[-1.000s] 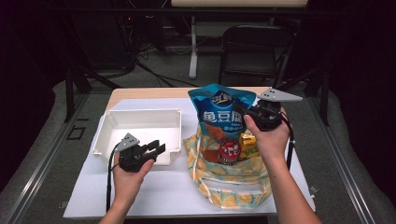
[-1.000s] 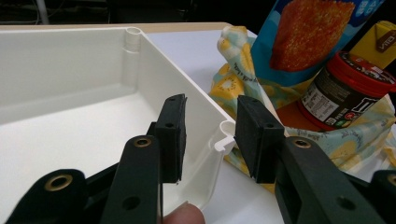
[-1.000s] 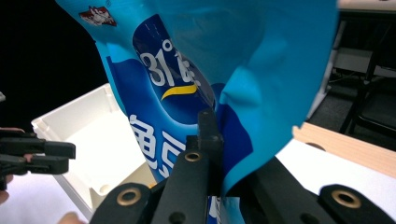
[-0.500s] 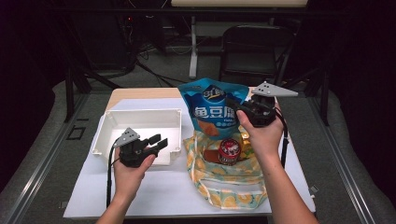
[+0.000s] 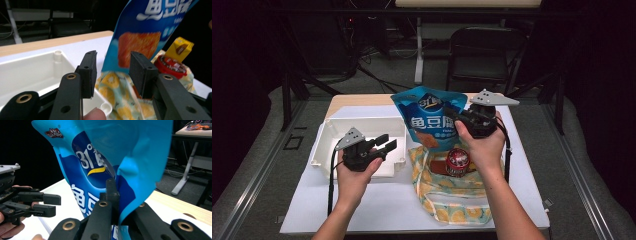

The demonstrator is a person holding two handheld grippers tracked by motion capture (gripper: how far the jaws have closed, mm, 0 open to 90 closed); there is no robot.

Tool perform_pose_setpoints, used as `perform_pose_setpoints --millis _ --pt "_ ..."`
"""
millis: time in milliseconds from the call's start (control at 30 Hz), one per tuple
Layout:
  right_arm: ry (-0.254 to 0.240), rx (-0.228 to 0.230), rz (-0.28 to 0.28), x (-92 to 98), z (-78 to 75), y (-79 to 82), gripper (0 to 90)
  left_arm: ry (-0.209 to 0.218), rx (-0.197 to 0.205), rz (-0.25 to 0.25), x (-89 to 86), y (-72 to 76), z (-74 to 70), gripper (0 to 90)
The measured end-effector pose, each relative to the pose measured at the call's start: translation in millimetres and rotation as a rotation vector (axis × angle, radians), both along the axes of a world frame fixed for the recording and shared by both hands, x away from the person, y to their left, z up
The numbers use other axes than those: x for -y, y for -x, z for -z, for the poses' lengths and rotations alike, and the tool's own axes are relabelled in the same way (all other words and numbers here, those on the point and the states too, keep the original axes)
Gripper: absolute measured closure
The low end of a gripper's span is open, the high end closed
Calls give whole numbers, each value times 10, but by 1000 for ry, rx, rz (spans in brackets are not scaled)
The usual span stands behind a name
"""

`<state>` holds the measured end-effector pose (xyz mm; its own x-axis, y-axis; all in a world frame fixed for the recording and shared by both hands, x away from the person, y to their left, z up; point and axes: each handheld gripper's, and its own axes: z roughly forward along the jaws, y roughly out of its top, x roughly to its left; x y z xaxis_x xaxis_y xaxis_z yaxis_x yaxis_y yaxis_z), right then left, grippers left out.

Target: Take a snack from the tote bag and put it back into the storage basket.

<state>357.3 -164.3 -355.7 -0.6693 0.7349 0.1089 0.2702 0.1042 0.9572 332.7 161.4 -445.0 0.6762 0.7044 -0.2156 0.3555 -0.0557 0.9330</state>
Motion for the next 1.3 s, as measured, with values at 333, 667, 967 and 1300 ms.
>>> perform_pose_setpoints --millis 333,667,967,1300 --pt "-20 0 -21 -113 28 22 900 14 52 32 224 -66 -200 530" --pt "-29 -8 -38 -174 71 53 900 32 65 9 279 -116 -289 469" --pt "-34 -3 -59 -274 76 78 900 29 65 1 372 -137 -349 509" --pt "-29 15 -56 -375 115 140 900 -14 47 -1 436 -132 -442 884"
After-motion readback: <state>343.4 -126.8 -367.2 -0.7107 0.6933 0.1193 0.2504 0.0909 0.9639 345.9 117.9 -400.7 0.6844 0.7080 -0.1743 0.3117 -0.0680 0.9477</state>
